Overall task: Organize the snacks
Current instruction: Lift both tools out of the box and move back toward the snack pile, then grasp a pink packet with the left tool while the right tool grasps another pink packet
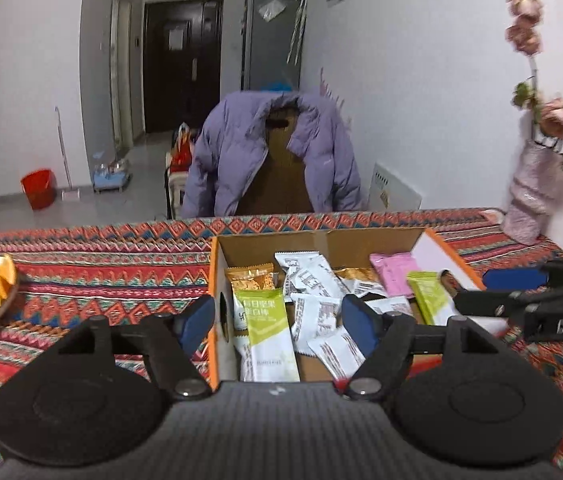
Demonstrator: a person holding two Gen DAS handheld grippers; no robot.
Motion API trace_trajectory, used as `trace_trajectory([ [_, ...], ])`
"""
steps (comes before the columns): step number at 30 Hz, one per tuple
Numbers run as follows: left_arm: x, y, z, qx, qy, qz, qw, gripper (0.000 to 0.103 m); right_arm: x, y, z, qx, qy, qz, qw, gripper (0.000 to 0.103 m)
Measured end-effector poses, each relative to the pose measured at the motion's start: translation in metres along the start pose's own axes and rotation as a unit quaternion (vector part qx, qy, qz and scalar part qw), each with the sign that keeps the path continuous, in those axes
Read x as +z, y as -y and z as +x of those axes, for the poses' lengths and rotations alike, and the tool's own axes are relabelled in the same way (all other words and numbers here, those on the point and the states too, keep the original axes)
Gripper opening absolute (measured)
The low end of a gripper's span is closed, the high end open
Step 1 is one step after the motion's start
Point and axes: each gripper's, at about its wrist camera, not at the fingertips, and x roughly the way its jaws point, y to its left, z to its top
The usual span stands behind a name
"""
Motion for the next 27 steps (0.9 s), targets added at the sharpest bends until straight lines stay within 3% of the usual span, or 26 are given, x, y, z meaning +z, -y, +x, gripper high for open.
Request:
trace_trajectory([
  [2,-0.010,0.002,-0.027,0.001,0.017,-0.002,0.9999,0.072,-0.009,-0.003,-0.027,-0.006,0.014,-0.013,1.000,0.060],
  [5,-0.032,0.008,-0.067,0.005,0.043,0.000,0.9991,0.074,-0.026,-0.009,-0.064,-0.016,0.038,-0.030,0.999,0.073],
  [9,-0.067,0.021,-0.106,0.019,0.060,0.001,0.9980,0.076,-0.063,-0.020,-0.105,-0.012,0.066,-0.037,0.997,0.076],
  [19,-0.161,0.062,-0.172,0.019,0.033,-0.018,0.9991,0.079,-0.168,-0.057,-0.163,-0.042,0.058,-0.051,0.996,0.081],
  [27,-0.196,0.089,-0.178,0.018,0.001,0.002,0.9998,0.080,-0.207,-0.052,-0.177,-0.052,0.035,-0.039,0.997,0.082],
])
